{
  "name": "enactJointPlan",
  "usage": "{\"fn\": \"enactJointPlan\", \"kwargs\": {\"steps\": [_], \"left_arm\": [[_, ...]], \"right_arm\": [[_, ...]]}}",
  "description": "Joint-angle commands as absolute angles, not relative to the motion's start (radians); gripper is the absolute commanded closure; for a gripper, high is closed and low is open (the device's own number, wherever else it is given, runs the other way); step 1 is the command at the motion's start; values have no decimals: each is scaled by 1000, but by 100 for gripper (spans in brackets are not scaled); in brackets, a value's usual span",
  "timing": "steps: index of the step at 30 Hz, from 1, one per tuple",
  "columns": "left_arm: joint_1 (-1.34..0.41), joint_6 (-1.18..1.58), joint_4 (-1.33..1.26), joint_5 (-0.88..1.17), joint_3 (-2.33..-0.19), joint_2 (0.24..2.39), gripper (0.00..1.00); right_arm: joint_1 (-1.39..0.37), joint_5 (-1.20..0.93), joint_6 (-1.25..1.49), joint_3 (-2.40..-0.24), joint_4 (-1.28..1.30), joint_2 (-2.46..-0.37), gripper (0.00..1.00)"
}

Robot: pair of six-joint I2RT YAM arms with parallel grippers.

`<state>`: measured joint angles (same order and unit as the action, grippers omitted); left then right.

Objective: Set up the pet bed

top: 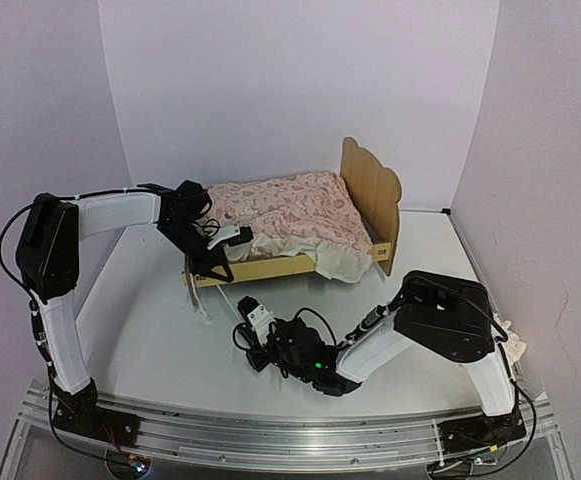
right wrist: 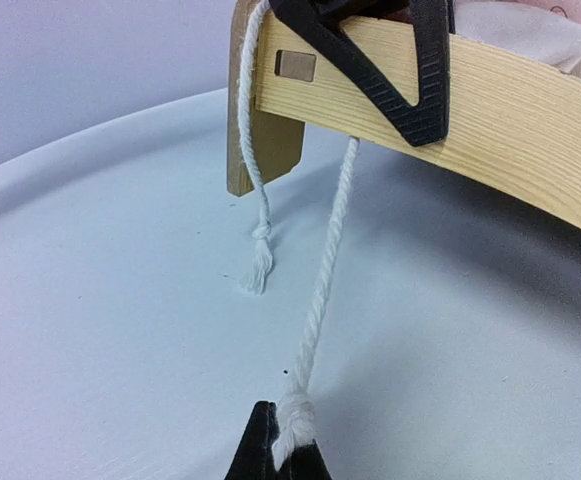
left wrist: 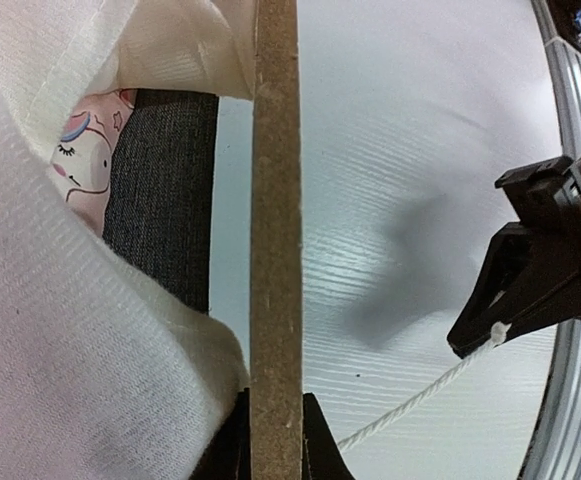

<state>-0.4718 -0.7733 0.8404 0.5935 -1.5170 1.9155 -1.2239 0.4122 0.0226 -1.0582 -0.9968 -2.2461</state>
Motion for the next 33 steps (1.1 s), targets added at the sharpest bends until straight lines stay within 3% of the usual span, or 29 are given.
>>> {"fn": "enactJointPlan", "kwargs": {"steps": [1, 10, 20, 27, 30, 33], "left_arm": [[-449, -802, 728, 738, -1481, 1936, 100], [-449, -858, 715, 713, -1430, 1978, 98], [-443, -954, 825, 734, -1464, 1962, 70], [-434, -1408, 1336, 963, -1648, 1937, 48], [-403, -1312, 1339, 1039, -1715, 1943, 47], [-392, -1021, 1044, 941, -1653, 1904, 48]], "right_arm": [[-1221, 370, 92, -1108, -895, -2293, 100], [-1215, 342, 143, -1156, -756, -2303, 100], [-1203, 329, 168, -1214, -683, -2313, 100], [-1201, 314, 169, -1205, -675, -2276, 100], [-1201, 312, 173, -1197, -675, -2259, 100], [-1201, 314, 170, -1192, -673, -2249, 100]]}}
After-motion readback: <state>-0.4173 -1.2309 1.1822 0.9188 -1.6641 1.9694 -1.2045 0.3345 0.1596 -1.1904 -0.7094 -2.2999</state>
